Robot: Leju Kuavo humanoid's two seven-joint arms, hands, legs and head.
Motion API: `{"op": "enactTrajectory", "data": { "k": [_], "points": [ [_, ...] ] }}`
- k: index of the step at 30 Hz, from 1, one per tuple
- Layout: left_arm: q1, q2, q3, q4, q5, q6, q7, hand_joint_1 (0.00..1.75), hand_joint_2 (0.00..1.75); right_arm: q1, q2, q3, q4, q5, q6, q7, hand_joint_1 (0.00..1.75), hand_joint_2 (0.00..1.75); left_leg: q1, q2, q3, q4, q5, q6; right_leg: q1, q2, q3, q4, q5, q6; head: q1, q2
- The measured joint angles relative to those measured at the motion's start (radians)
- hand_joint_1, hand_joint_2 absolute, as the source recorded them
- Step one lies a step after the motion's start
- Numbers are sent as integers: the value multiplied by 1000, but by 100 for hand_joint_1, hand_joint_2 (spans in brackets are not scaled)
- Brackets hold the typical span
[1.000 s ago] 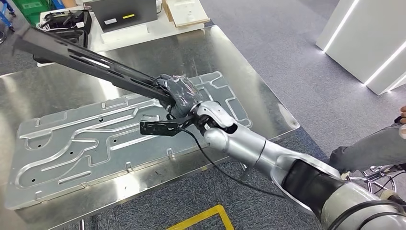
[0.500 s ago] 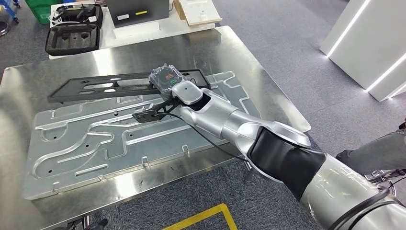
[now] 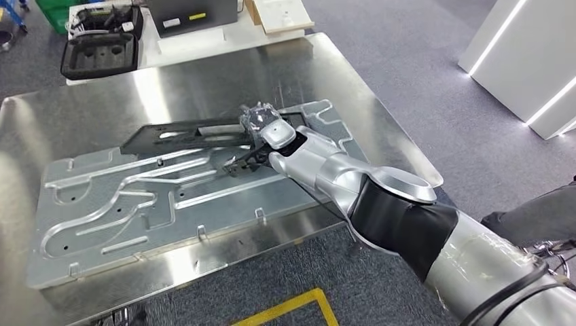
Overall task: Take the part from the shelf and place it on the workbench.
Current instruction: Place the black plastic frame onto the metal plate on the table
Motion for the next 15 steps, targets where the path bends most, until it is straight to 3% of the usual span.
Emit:
{"op": "enactTrajectory", "data": {
  "k": [2,4,5,6,8,9,10,13,15],
  "points": [
    [1,0,0,4,0,4,3,0,0,-1,6,3,16,-6,-8,-5,0,0,7,3,-59,120,-53,-13,-1,1,2,-2,0,-2,-1,0],
    [1,1,0,6,0,4,4,0,0,1,10,6,28,-7,-14,-11,0,0,17,5,-105,204,-72,-24,-3,1,1,0,-1,-2,0,0],
    [1,1,0,6,-1,3,4,0,0,2,13,7,33,-8,-16,-13,0,0,22,7,-103,196,-56,-29,-5,1,2,2,-2,0,0,0],
    [1,1,0,6,-2,2,4,0,0,2,14,7,38,-9,-18,-15,0,0,28,8,-83,152,-27,-35,-8,1,2,5,-4,3,0,0],
    [0,-1,0,6,-4,-6,4,0,0,0,16,7,45,-10,-23,-17,0,0,35,9,-18,25,25,-45,-13,2,-1,17,-11,15,-2,0],
    [-2,-2,0,6,-4,-10,4,0,0,0,17,7,48,-10,-26,-17,0,0,35,7,5,-17,37,-45,-14,3,-4,23,-12,22,-2,0],
    [-4,-4,0,6,-4,-14,7,0,0,-1,18,7,51,-10,-29,-19,0,0,33,5,16,-38,39,-42,-14,4,-7,27,-12,28,-2,0],
    [-12,-5,0,6,1,-17,17,0,0,0,19,7,60,-11,-41,-23,0,0,25,6,18,-42,45,-18,-17,7,-9,26,-8,45,-1,0],
    [-14,-5,0,6,7,-19,16,0,0,1,19,7,64,-12,-60,-27,0,0,24,11,19,-51,55,1,-19,6,-26,66,-48,50,-1,0]
  ]
}}
